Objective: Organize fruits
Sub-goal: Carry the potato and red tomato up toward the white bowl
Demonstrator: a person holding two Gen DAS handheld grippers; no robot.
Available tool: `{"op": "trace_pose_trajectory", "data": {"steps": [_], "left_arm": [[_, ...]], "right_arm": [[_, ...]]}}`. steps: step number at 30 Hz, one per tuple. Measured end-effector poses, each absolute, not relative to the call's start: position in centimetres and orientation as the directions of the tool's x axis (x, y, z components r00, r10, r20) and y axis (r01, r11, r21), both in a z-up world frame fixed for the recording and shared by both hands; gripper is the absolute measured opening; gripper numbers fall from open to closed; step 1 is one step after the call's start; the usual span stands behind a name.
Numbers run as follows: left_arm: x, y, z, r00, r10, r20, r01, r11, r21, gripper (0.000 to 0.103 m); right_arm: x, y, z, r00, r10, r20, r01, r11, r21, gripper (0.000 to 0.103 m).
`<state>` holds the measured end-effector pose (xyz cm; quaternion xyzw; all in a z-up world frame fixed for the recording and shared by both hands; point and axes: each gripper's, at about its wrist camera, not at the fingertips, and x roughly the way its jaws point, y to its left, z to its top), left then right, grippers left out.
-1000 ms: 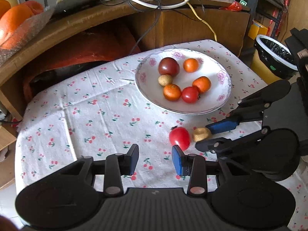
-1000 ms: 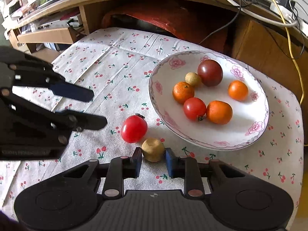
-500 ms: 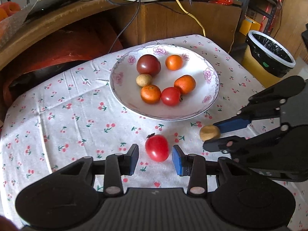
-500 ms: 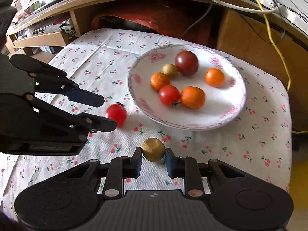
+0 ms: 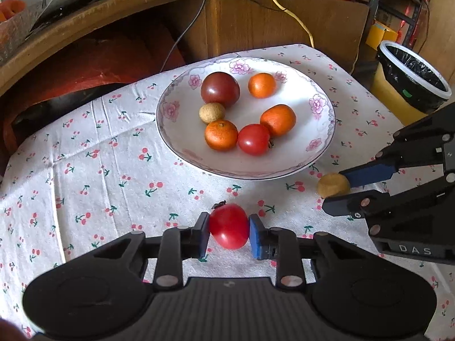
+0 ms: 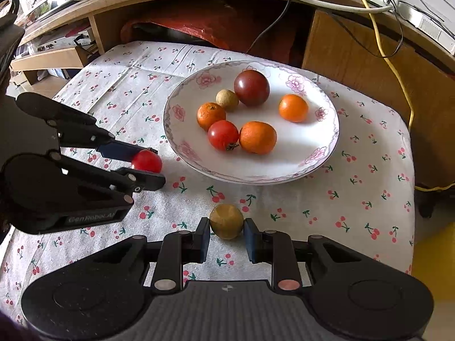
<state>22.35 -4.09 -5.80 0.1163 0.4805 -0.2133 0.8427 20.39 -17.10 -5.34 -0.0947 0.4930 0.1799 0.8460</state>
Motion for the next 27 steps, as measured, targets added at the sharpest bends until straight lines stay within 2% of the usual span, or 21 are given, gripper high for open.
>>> {"op": "trace_pose_trajectory", "data": {"steps": [12,21,27], "left_arm": [[18.2,-4.9,-3.9,0.422,-0.258,-0.869,0.512,0.859,-0.006,0.037],[13.5,-5.8,-4.8,0.379,-0.238,-0.894,0.573,0.819,0.025,0.037],[13.3,-5.4,-4.7,0.378,-0.26,-0.888,0.589,0.808,0.014,0.038]], "right_arm": [[17.7,-18.4,-4.6,0.445,0.197,-0.873,-0.39,0.921,0.009,0.02],[13.7,-19.0,-5.5,0.411,0.162,-0.897,-0.398,0.917,-0.017,0.02],[13.8,-19.4,-5.5,0.415,0.172,-0.894,-0.372,0.928,0.006,0.023]]}}
